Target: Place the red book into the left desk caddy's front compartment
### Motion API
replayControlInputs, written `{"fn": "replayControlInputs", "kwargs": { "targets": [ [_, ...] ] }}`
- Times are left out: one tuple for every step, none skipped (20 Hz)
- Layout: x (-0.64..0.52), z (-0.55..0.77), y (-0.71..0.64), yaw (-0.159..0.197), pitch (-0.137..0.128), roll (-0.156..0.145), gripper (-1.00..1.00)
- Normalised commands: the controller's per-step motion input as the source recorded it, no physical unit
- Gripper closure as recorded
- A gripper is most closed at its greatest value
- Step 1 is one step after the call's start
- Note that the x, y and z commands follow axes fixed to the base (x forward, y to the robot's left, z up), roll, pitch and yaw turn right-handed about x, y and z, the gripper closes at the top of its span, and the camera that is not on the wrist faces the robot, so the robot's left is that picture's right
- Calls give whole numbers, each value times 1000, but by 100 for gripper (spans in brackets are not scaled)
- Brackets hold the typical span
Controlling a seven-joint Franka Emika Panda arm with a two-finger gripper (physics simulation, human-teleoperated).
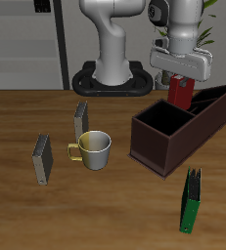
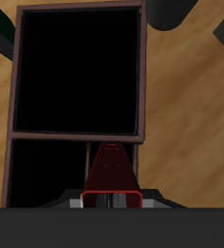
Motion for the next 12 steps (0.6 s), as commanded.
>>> {"fn": "replayControlInputs", "kwargs": {
  "targets": [
    [162,-252,-59,-44,60,40,100],
    [102,-169,-123,-35,46,-19,100],
    [160,-261,-114,-66,76,-24,100],
    [70,-151,1,-3,33,5,100],
    [95,-209,-14,-4,56,-13,100],
    [82,-120,50,-2,25,-6,100],
    [59,-127,95,25,6,22,100],
    [119,-210,122,-25,89,27,100],
    [45,-122,44,2,35,13,100],
    [42,-93,23,13,-8,-20,100],
    [75,-199,27,-4,51,10,100],
    [65,-186,60,2,59,33,100]
  ]
}}
